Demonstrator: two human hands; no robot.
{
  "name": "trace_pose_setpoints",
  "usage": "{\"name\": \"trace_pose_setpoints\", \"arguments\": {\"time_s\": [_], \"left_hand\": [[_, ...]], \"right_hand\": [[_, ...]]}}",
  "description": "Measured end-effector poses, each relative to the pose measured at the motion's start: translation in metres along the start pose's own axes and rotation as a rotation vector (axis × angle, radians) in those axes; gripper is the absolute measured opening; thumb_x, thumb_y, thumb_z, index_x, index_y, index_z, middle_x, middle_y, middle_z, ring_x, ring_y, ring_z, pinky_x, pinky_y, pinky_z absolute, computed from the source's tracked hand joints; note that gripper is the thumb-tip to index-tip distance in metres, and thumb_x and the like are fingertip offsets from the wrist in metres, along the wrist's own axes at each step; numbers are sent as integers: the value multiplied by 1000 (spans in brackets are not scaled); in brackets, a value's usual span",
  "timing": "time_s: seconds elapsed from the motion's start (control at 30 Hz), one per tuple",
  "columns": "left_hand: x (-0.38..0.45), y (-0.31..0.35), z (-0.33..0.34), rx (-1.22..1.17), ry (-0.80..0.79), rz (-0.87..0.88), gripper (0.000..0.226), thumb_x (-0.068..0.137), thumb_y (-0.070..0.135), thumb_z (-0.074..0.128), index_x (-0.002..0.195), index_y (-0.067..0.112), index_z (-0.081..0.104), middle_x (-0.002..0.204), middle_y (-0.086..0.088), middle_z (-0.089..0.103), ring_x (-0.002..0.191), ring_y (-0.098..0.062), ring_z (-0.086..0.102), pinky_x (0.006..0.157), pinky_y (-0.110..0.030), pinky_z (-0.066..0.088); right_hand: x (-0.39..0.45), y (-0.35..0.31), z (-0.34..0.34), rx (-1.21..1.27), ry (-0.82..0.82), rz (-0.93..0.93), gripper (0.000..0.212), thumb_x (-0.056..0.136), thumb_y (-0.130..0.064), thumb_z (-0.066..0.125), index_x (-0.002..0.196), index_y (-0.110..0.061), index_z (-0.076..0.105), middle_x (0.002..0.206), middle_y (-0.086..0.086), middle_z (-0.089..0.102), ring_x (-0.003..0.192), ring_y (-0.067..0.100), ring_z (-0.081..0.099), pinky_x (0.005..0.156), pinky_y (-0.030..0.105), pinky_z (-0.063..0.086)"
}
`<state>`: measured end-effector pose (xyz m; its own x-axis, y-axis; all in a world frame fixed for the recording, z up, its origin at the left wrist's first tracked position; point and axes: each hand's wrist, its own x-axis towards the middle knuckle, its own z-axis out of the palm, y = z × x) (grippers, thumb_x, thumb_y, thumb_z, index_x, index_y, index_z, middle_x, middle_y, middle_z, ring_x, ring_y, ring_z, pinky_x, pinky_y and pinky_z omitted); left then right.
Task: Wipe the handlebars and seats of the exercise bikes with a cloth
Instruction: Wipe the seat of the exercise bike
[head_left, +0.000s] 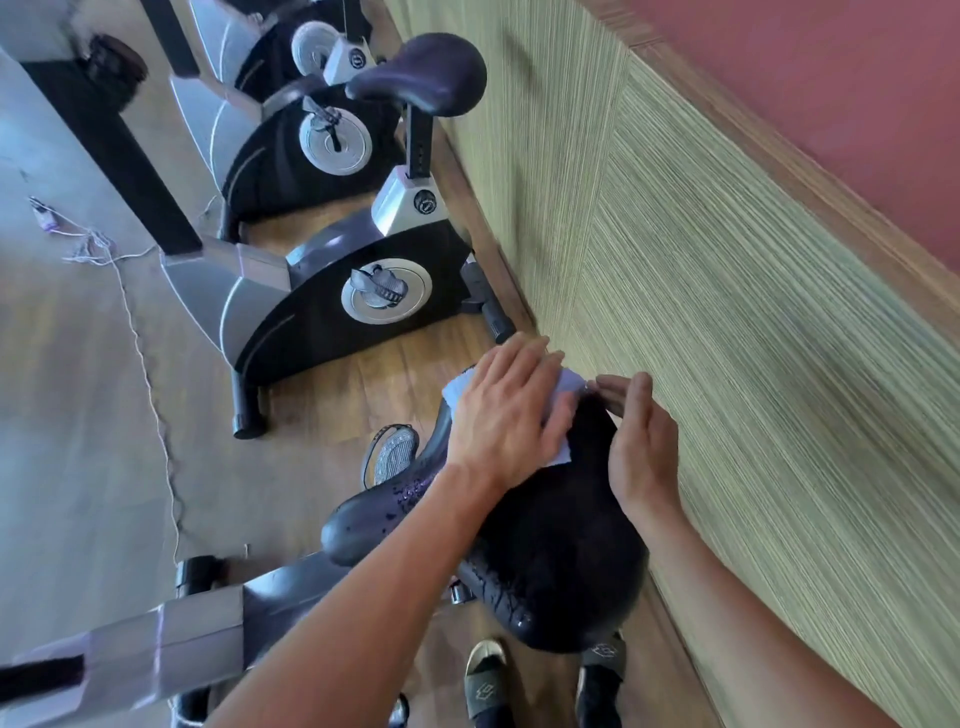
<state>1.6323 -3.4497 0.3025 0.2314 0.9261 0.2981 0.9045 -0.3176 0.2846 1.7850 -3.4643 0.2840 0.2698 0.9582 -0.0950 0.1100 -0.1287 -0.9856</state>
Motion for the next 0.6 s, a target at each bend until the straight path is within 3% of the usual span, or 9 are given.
{"name": "trace_pose_setpoints", "arguments": {"time_s": [0.13, 0.27, 0.37, 0.43, 0.5, 0.6], "left_hand": [[6, 7, -3, -8, 32, -125, 38, 100, 36, 52, 124, 11, 67, 130, -3, 65, 136, -30, 49, 119, -38, 29], [-44, 24, -13, -39, -63, 120, 45, 100, 38, 52, 137, 15, 64, 140, 1, 62, 147, -30, 39, 125, -39, 21], [-26, 8, -10, -24, -95, 225, 41, 98, 38, 53, 131, 18, 68, 133, 4, 66, 140, -28, 46, 120, -38, 30], [3, 5, -4, -12, -46, 128, 30, 96, 36, 56, 114, 18, 73, 118, 5, 69, 129, -25, 51, 111, -38, 38], [14, 13, -3, -20, -12, 16, 24, 95, 35, 57, 103, 19, 72, 110, 7, 68, 126, -24, 51, 110, -36, 37], [-13, 29, -4, -52, -31, 82, 28, 95, 33, 58, 115, 18, 71, 120, 6, 67, 135, -26, 47, 118, -38, 31]], "right_hand": [[0, 0, 1, -17, 4, -5, 75, 99, -65, 21, 111, -13, 74, 106, -8, 75, 107, 3, 68, 98, 21, 48], [-2, 0, 1, -60, -6, -61, 73, 97, -67, 21, 105, -18, 74, 100, -11, 75, 102, 1, 68, 91, 20, 50], [-1, -2, -1, -31, 1, -36, 67, 97, -66, 24, 105, -21, 72, 102, -12, 75, 104, 1, 68, 94, 23, 49], [-1, -3, 0, -20, -14, -27, 62, 98, -64, 24, 104, -26, 72, 100, -15, 75, 103, 0, 68, 91, 20, 49], [-1, -4, -1, -10, -17, -40, 60, 99, -63, 23, 104, -27, 72, 101, -14, 75, 103, 2, 68, 90, 20, 49], [-2, -1, -2, 12, -17, -19, 58, 96, -65, 24, 100, -30, 70, 99, -13, 76, 101, 2, 69, 87, 18, 50]]}}
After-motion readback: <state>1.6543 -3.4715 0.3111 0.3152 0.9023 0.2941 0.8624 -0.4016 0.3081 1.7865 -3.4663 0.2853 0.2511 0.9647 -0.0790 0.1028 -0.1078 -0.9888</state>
